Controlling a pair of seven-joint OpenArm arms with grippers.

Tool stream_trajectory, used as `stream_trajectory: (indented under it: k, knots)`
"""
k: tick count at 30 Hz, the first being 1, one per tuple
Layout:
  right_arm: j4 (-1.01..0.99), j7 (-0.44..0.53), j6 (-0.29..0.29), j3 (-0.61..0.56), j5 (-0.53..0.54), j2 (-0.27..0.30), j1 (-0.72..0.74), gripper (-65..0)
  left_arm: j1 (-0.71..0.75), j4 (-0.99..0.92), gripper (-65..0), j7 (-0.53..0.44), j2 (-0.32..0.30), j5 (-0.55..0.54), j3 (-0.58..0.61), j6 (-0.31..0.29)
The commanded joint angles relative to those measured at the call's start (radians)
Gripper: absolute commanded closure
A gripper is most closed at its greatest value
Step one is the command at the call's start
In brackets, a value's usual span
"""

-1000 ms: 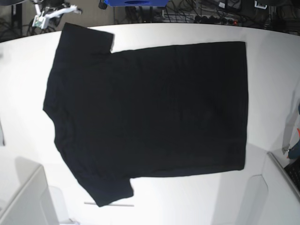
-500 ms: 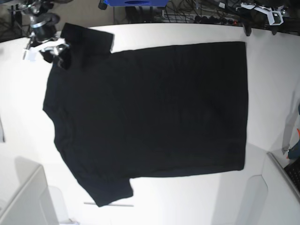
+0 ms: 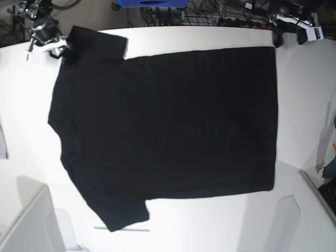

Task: Fold the T-shirt properly
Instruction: 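Lower both grippers and grasp the shirt's shoulder corners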

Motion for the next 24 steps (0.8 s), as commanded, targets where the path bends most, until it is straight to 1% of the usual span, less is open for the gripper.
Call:
stream_trajectory:
  k: [1, 3, 4, 8, 9, 12, 13, 16, 19, 22, 23, 24]
  knots:
    - [0.005, -0.016, 0.011, -0.002, -0.003, 0.002, -0.023, -29.6, 0.005, 0.010, -53.2, 0.004, -0.008, -0.007, -0.008, -0.015]
    - [0.005, -0.016, 0.014, -0.034, -0.003, 0.007, -0.037, -24.8, -0.015, 0.010, -53.3, 0.050, -0.002, -0.007, -0.008, -0.026]
    - [0.004, -0.016, 0.014, -0.047, -0.003, 0.010, -0.042, -23.4, -0.028, 0.010, -53.3, 0.067, 0.007, -0.007, -0.009, -0.026]
    - [0.004, -0.011, 0.014, -0.051, -0.003, 0.004, -0.043, -20.6, -0.068, 0.001, -53.3, 0.096, 0.038, -0.007, -0.008, -0.026]
    - [0.004, -0.011, 0.014, -0.051, -0.003, 0.004, -0.043, -17.4, -0.078, 0.001, -53.3, 0.107, 0.047, -0.007, -0.008, -0.026]
    - [0.004, -0.013, 0.015, -0.051, -0.003, 0.004, -0.043, -0.9, -0.120, 0.001, -53.3, 0.173, 0.068, -0.007, -0.006, -0.026]
    - [0.004, -0.014, 0.015, -0.051, -0.003, 0.004, -0.043, 0.0, -0.136, 0.001, -53.3, 0.202, 0.078, -0.005, -0.009, -0.026]
    - [0.004, -0.014, 0.015, -0.051, -0.003, 0.004, -0.043, 0.0, -0.176, -0.002, -53.3, 0.271, 0.091, -0.002, -0.009, -0.026]
    - [0.004, -0.014, 0.015, -0.053, -0.003, 0.004, -0.043, 0.0, -0.205, -0.028, -53.3, 0.301, 0.091, -0.002, -0.005, -0.026]
    - [0.004, -0.014, 0.015, -0.053, -0.003, 0.005, -0.043, 0.0, -0.220, -0.061, -52.7, 0.304, 0.091, -0.002, 0.002, -0.026]
    - [0.004, -0.014, 0.015, -0.053, -0.003, 0.007, -0.043, 0.0, -0.223, -0.067, -50.2, 0.304, 0.091, -0.002, 0.003, -0.026]
    - [0.004, -0.014, 0.015, -0.053, -0.003, 0.007, -0.043, 0.0, -0.225, -0.071, -43.9, 0.304, 0.091, -0.002, 0.003, -0.026]
